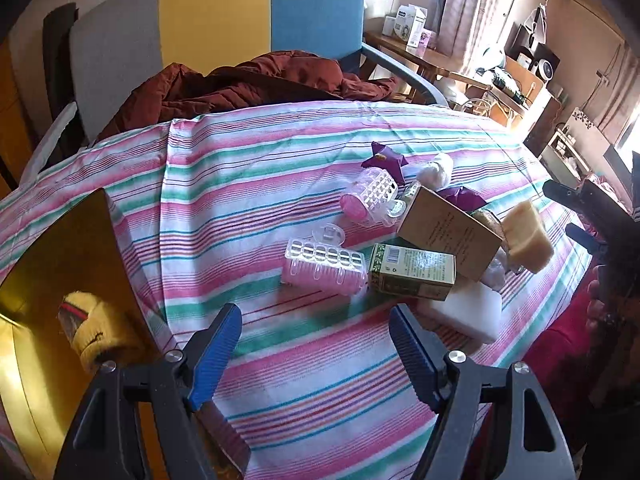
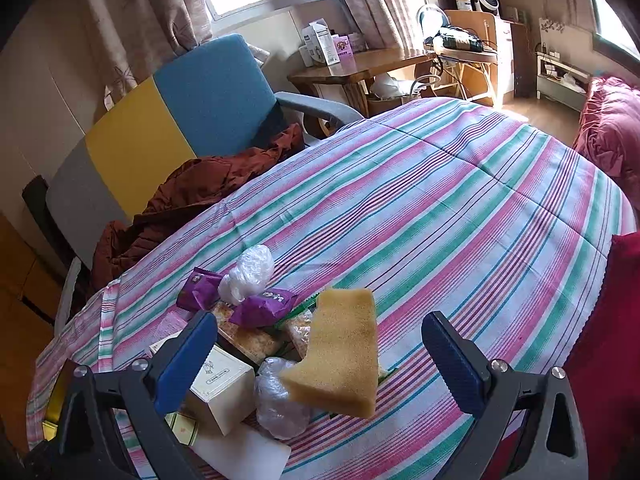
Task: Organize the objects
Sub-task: 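Move the left tool to the pink hair roller while the right tool grasps another roller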
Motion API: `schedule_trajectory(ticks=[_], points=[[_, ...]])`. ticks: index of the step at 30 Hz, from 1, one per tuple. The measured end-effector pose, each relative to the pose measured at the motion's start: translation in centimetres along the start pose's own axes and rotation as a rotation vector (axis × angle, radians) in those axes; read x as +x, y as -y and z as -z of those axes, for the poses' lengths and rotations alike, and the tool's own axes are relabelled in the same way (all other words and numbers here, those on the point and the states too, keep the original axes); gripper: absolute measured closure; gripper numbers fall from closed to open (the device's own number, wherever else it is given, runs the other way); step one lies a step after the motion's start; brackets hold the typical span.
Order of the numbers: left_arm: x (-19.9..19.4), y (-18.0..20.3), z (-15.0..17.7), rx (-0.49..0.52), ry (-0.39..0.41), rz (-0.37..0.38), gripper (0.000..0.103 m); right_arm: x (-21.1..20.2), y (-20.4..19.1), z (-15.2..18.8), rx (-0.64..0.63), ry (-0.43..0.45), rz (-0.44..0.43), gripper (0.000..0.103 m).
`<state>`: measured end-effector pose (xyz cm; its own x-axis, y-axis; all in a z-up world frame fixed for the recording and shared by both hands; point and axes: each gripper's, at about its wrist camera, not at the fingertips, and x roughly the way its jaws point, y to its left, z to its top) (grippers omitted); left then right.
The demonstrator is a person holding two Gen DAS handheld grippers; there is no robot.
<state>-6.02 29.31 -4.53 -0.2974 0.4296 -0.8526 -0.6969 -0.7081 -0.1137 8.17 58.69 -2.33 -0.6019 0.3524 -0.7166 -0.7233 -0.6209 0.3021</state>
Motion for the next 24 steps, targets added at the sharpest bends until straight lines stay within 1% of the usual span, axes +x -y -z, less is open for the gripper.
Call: schedule_trajectory(ticks=[4,6,8,9,11,15,18,20,22,24], points=[[2.2,0.7,-0.8,0.056,-0.035,-0.027,0.022,0.4,0.5,0.0,0.029,-0.021,-0.013,0.000],[3.2,1.0,-1.1,0.078,-0.048,-0.022,0.021,0.5,0.4,0.0,0.028,-0.024,-0.011,0.000],[4.1,1.0,-1.3,0.090,-0.058,-0.032,0.021,0.4,0.3,0.0,0.023,-0.015,0.001,0.000],[4.4,1.0,-1.5,0.092,-0.062,-0.028,0.021,0.0,0.2,0.0,0.017,0.003,0.009,0.000],[5.2,1.0,-1.9,0.096,-0.070,-0.022,0.021,-0.7,-0.2,0.0,-0.006,0.033,-0.002,0.000],[6.8,1.1,-2.5,0.112,-0.089,-0.031,0.021,-0.9,-1.2,0.1,-0.056,0.036,-0.022,0.000],[7.5,0.6,-2.7,0.079,-0.100,0.006,0.022,-1.6,-2.4,0.2,-0.119,0.056,-0.022,0.000],[7.5,0.2,-2.8,0.061,-0.091,0.022,0.037,-1.8,-3.9,0.2,-0.180,0.053,-0.054,0.000],[7.4,-0.2,-2.7,0.055,-0.083,0.043,0.037,-1.6,-6.0,-0.1,-0.253,0.025,-0.109,0.000],[7.2,-0.4,-2.6,0.052,-0.078,0.057,0.037,-0.7,-8.8,-0.2,-0.358,-0.022,-0.188,0.000]])
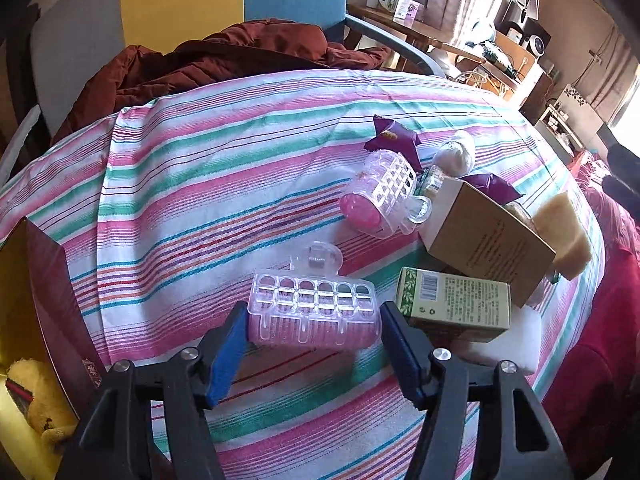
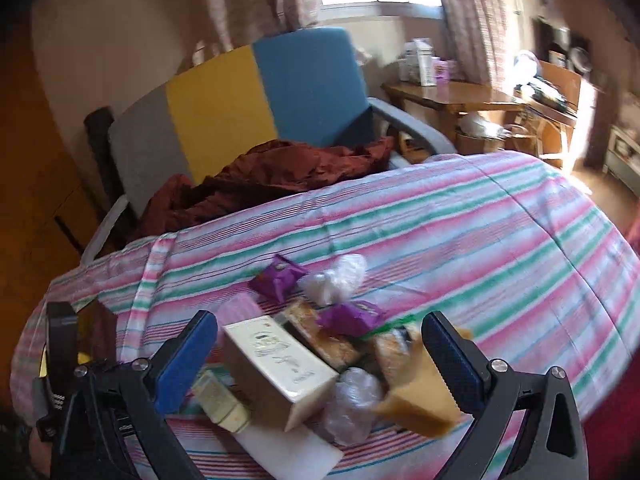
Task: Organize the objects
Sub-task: 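Move the left tool to the pink hair roller while the right tool grasps another roller, then carry the pink rollers to the gold tray and release them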
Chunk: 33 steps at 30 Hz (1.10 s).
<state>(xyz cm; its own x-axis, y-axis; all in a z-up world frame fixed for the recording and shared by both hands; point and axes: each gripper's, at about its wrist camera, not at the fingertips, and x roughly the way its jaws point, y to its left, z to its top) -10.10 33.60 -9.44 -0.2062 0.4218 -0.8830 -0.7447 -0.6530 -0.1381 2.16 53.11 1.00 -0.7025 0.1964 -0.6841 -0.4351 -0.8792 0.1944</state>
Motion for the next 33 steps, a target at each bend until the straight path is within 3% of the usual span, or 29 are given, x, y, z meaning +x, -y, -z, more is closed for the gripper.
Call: schedule_trajectory(ticks=[4,9,13,16,17,20,26,30,33], points=[[-1.3,-0.8,0.5,-0.044,0.029,0.022,0.037,4.2,-5.5,-1.2,-0.254,-0.133,-0.104,0.000],[-4.0,-1.7,1.4,-0.090,0.077,0.044,0.037,10.5,-9.8,-0.9,-0.479,-0.323,-0.113,0.005],[-5.9,-2.2,2.1,-0.120,0.114,0.063,0.037,14.8,-11.0,-0.4,-0.556,-0.443,-0.086,0.010],[-6.7,-2.5,2.5,-0.140,0.125,0.078,0.037,17.0,-11.0,0.1,-0.577,-0.512,-0.057,0.023],[-7.1,-2.6,2.6,-0.146,0.129,0.083,0.037,17.4,-11.0,0.3,-0.584,-0.525,-0.048,0.039],[-8.2,-2.9,3.0,-0.166,0.147,0.097,0.037,17.1,-11.0,0.7,-0.581,-0.502,-0.059,0.040],[-10.9,-4.4,3.8,-0.217,0.185,0.103,0.037,13.4,-11.8,-1.4,-0.507,-0.337,-0.073,0.040],[-13.2,-7.0,4.9,-0.265,0.214,0.075,0.037,10.6,-14.7,-3.7,-0.441,-0.233,-0.163,0.040],[-15.4,-10.2,6.3,-0.313,0.241,0.020,0.037,8.9,-19.4,-4.0,-0.430,-0.205,-0.279,0.040]])
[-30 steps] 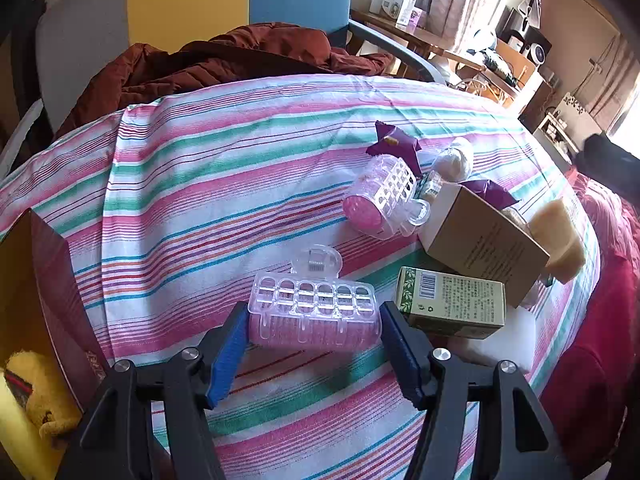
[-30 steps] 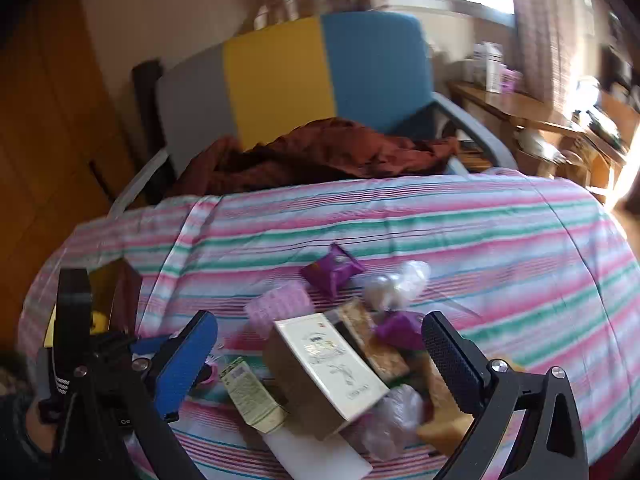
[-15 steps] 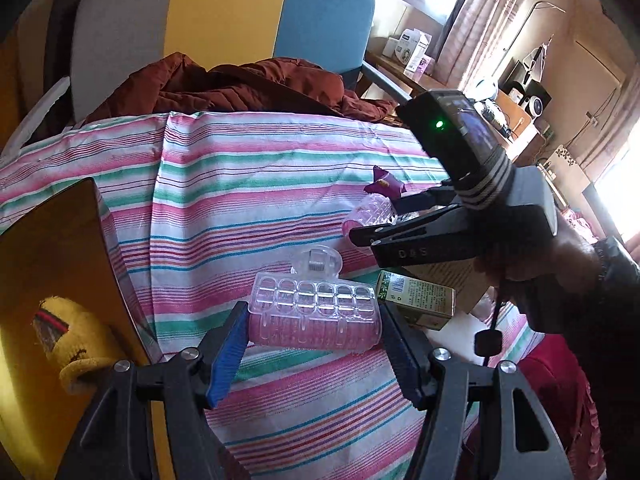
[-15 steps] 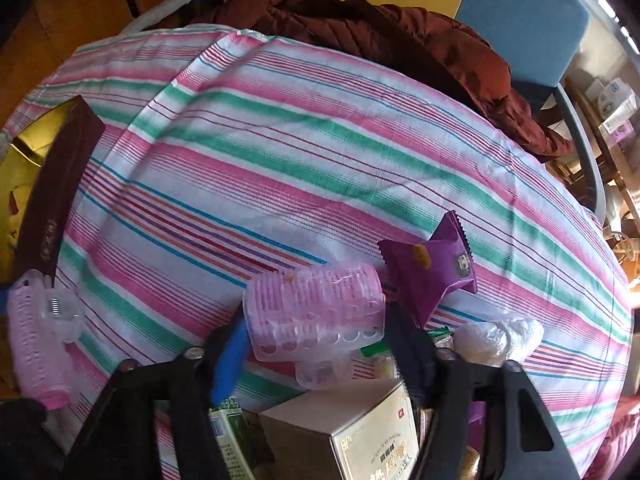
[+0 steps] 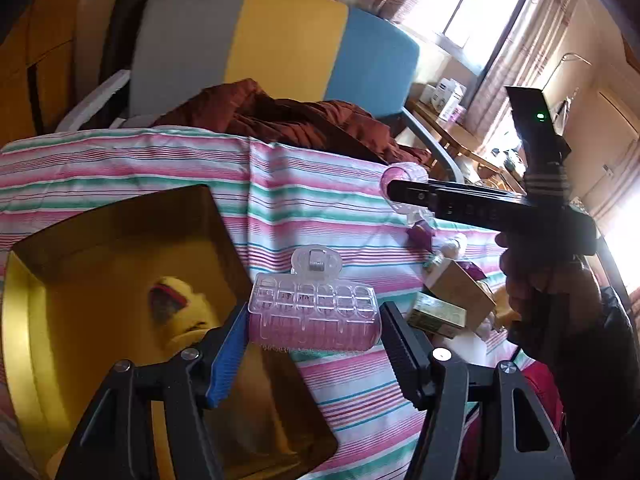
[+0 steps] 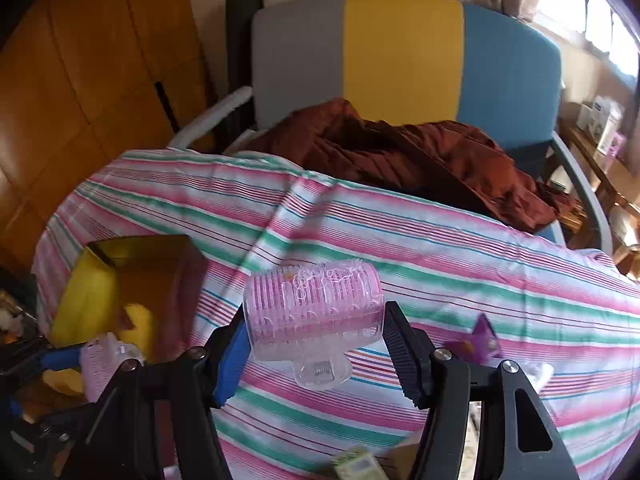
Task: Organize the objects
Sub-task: 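Carry the pink rollers to the gold tray and release them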
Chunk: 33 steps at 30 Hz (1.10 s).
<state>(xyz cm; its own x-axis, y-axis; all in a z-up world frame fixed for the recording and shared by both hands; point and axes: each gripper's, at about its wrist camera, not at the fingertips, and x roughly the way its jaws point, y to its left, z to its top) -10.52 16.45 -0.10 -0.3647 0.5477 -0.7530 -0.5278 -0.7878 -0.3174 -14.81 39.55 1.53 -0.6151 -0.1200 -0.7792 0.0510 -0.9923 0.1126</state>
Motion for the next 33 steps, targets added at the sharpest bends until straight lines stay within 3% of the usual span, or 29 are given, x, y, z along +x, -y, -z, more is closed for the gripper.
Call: schedule_trajectory(ticks=[4,8,12,16,20,23,25,33], points=[[-2.9,-6.3,0.3,-0.070,0.041,-0.119,0.037,0.7,-7.0,-1.7,-0.043,0.013,-0.142,0.040],[-3.8,-12.8,1.0,-0.142,0.031,-0.231,0.037,3.9,-14.2,-2.2,-0.071,-0.059,-0.262,0.040],[-3.2,-17.6,2.2,-0.202,-0.010,-0.291,0.037,9.1,-20.3,-2.0,-0.081,-0.189,-0.309,0.040],[-2.2,-20.0,3.4,-0.244,-0.035,-0.324,0.037,14.1,-23.9,-2.3,-0.054,-0.291,-0.307,0.040],[-2.8,-20.4,4.1,-0.257,-0.010,-0.366,0.037,16.7,-25.5,-2.9,0.035,-0.321,-0.356,0.038],[-3.8,-20.2,4.6,-0.252,0.016,-0.376,0.036,16.6,-25.4,-3.2,0.120,-0.286,-0.418,0.012],[-4.6,-19.9,4.9,-0.239,0.043,-0.422,0.036,15.8,-25.4,-3.1,0.111,-0.260,-0.421,0.013],[-7.2,-19.4,5.9,-0.304,0.116,-0.443,0.036,11.2,-23.2,-0.4,0.058,-0.190,-0.330,0.009]])
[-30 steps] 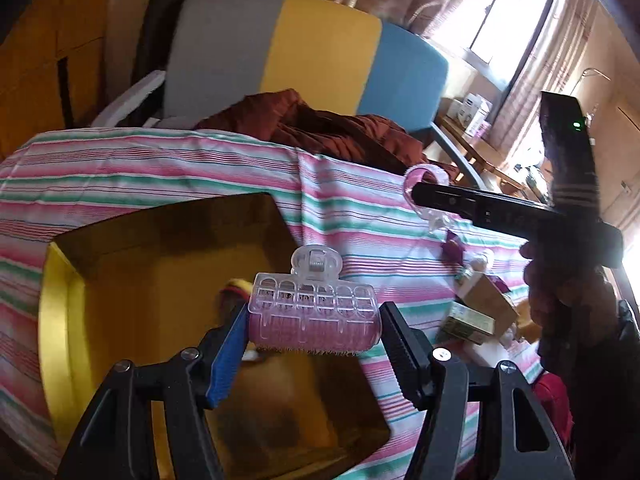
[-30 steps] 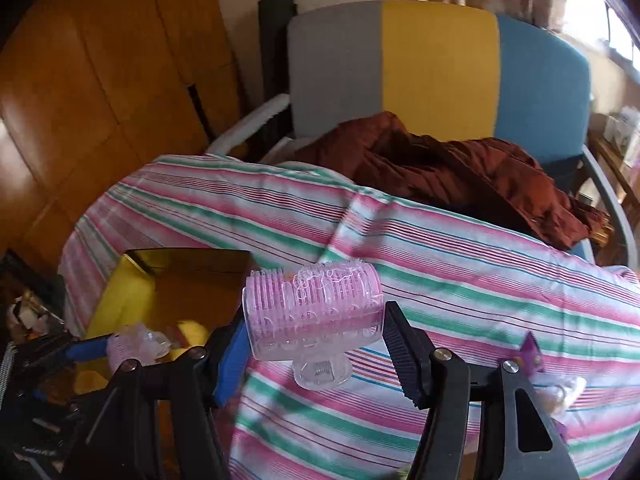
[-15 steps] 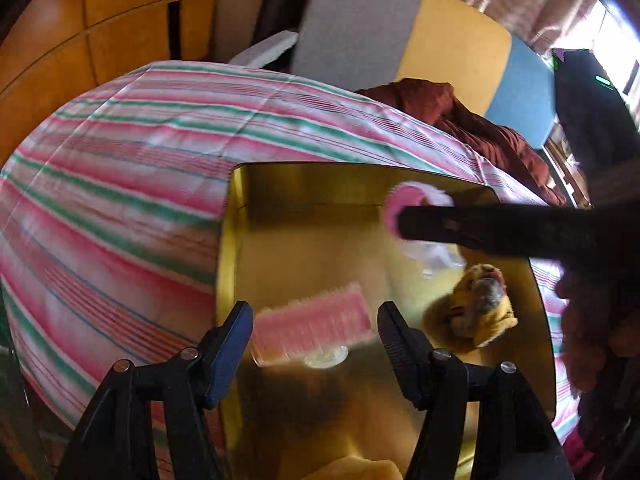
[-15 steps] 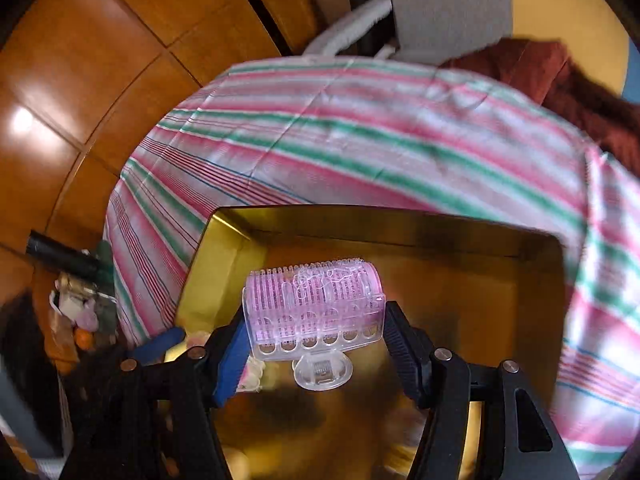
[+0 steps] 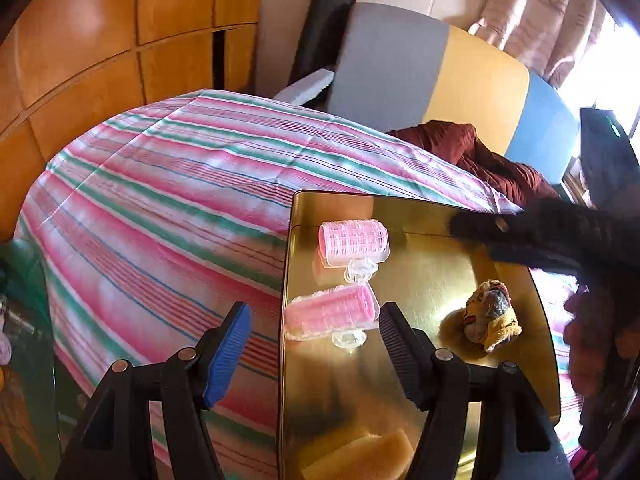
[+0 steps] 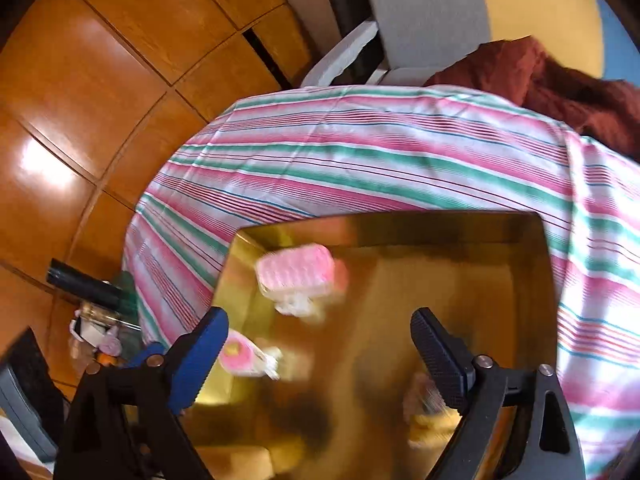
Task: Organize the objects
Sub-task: 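Carry the pink rollers to the gold tray and release them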
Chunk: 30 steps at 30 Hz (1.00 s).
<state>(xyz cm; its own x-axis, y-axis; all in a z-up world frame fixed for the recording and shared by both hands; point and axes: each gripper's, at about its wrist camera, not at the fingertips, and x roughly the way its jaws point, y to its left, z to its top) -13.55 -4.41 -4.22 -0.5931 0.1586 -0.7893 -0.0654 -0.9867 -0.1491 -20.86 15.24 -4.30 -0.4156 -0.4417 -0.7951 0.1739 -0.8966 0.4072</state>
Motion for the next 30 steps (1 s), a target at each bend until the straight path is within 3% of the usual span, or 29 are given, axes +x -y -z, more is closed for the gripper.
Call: schedule_trajectory(ticks=[7,15,30], points=[[-2.9,0.1,1.5,-0.005,0.050,-0.035,0.036,-4.5,-0.8,3.6,-0.109,0.108,0.138,0.004],[-5.5,2.2,3.3,0.058,0.089,-0.027,0.036,-7.4,-2.1,7.5,-0.196,0.197,0.231,0.001],[-7.7,6.0,5.4,0.150,0.108,0.040,0.036,-12.4,-0.3,11.8,-0.183,0.309,0.327,0.000]])
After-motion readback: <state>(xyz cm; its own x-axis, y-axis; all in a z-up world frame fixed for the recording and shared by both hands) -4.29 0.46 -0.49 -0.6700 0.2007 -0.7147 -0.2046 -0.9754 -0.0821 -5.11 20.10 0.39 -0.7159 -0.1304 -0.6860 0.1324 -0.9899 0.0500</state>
